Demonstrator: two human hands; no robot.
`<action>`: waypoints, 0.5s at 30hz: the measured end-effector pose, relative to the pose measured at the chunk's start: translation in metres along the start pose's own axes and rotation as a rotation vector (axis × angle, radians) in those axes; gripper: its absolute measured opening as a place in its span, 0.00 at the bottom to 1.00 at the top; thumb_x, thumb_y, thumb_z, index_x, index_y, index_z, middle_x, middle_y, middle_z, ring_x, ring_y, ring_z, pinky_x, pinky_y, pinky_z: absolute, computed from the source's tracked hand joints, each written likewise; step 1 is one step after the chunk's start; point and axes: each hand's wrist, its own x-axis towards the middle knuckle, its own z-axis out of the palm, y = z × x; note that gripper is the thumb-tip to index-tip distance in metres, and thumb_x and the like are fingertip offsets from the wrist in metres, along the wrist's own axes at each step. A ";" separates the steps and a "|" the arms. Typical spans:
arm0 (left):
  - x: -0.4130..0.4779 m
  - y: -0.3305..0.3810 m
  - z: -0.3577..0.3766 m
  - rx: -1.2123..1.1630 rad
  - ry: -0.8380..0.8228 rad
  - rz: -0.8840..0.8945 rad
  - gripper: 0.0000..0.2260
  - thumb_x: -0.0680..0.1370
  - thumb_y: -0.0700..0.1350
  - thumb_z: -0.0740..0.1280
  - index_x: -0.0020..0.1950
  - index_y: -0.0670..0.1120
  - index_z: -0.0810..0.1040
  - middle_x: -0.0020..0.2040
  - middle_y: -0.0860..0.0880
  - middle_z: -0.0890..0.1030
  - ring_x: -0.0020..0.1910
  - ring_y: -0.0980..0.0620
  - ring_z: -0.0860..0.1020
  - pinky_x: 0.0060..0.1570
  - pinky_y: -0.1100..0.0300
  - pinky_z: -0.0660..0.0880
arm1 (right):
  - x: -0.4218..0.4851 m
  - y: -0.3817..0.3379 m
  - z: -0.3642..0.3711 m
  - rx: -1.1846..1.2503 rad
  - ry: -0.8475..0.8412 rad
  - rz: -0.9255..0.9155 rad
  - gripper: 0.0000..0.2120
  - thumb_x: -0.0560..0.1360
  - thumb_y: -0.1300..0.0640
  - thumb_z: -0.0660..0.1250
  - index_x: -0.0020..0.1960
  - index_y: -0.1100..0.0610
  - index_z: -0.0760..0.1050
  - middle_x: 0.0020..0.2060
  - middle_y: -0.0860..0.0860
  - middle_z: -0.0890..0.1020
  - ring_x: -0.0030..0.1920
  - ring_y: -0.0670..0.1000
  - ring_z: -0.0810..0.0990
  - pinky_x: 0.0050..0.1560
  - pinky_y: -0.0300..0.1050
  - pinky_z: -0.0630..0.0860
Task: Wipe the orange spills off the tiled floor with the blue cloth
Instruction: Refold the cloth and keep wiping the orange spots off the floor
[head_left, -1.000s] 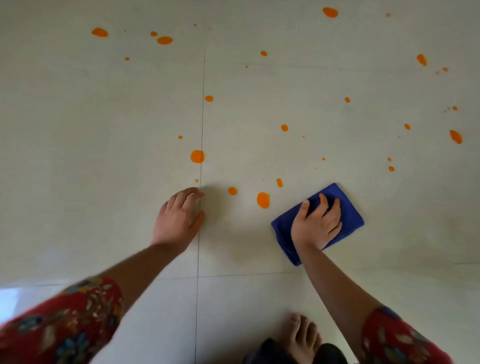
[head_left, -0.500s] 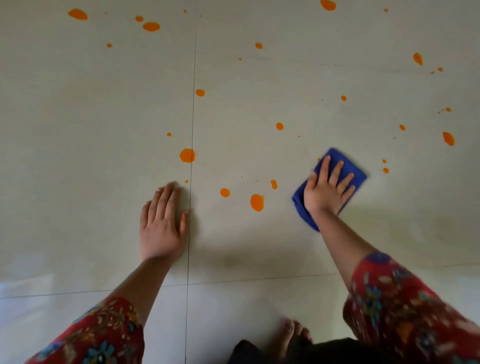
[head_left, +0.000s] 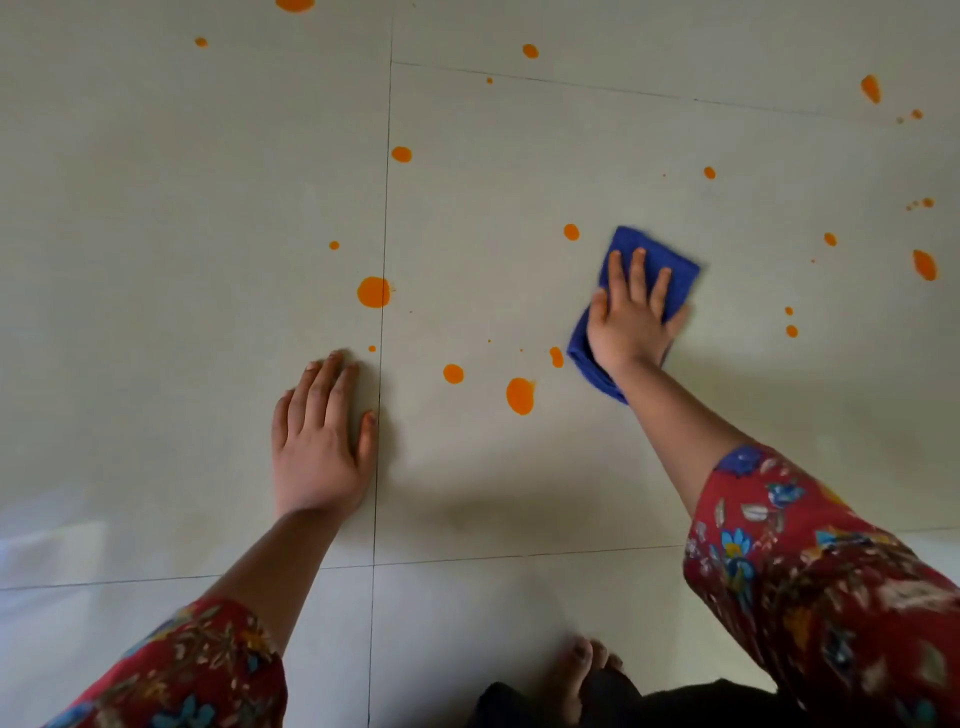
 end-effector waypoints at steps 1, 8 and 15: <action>-0.001 0.000 0.000 0.000 0.001 -0.003 0.26 0.79 0.54 0.52 0.75 0.46 0.64 0.77 0.48 0.63 0.77 0.48 0.59 0.74 0.48 0.56 | -0.008 -0.008 0.002 -0.027 0.016 -0.114 0.26 0.82 0.46 0.47 0.79 0.44 0.49 0.79 0.44 0.49 0.79 0.54 0.47 0.74 0.63 0.47; -0.001 -0.002 0.004 0.002 0.020 0.005 0.26 0.79 0.54 0.53 0.75 0.46 0.64 0.77 0.49 0.63 0.76 0.48 0.59 0.74 0.49 0.56 | -0.014 0.039 0.000 -0.021 0.052 -0.194 0.25 0.81 0.51 0.49 0.78 0.51 0.58 0.78 0.51 0.57 0.78 0.54 0.55 0.75 0.52 0.55; -0.001 -0.003 0.005 0.008 0.038 -0.002 0.25 0.79 0.54 0.54 0.75 0.48 0.64 0.77 0.50 0.63 0.77 0.49 0.59 0.74 0.49 0.57 | 0.022 -0.074 -0.001 -0.061 0.022 -0.489 0.26 0.82 0.51 0.50 0.79 0.49 0.53 0.79 0.48 0.53 0.79 0.51 0.51 0.75 0.52 0.53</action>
